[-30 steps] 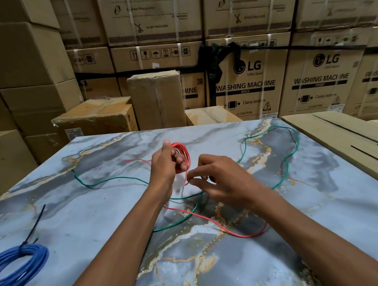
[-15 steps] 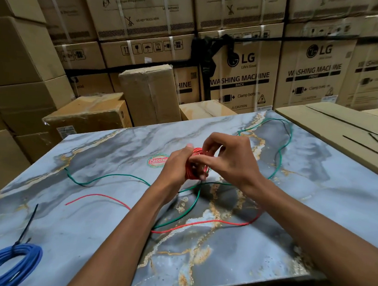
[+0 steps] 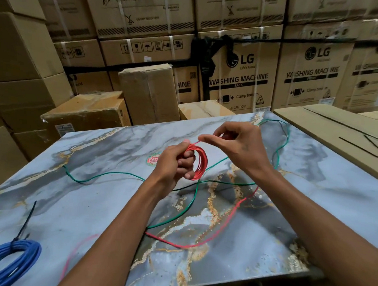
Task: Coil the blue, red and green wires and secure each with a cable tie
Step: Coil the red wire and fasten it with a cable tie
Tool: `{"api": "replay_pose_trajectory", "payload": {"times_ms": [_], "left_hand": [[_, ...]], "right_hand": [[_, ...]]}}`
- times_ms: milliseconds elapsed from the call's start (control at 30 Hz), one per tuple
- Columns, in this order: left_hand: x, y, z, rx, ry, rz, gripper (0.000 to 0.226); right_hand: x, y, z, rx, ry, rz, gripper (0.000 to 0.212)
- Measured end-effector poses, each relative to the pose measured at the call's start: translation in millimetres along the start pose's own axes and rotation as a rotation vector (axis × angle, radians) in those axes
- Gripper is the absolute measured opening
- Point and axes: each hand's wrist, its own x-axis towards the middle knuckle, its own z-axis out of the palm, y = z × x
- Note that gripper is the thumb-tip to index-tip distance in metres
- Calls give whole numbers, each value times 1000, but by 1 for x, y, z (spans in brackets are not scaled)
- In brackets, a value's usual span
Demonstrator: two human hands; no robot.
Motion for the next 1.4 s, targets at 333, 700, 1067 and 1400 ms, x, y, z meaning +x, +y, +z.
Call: {"api": "replay_pose_trajectory", "payload": {"times_ms": [333, 700, 1067, 1400], "left_hand": [[2, 10, -14, -449, 205, 48, 44], [2, 10, -11, -389, 246, 72, 44], [6, -1, -6, -76, 242, 64, 43], [3, 11, -14, -284, 196, 26, 44]], "right_hand": [[0, 33, -3, -377, -216, 92, 34], [8, 55, -21, -685, 68, 98, 34], [-22, -11, 36, -451, -228, -182, 50], [-2, 4, -5, -39, -80, 72, 69]]}}
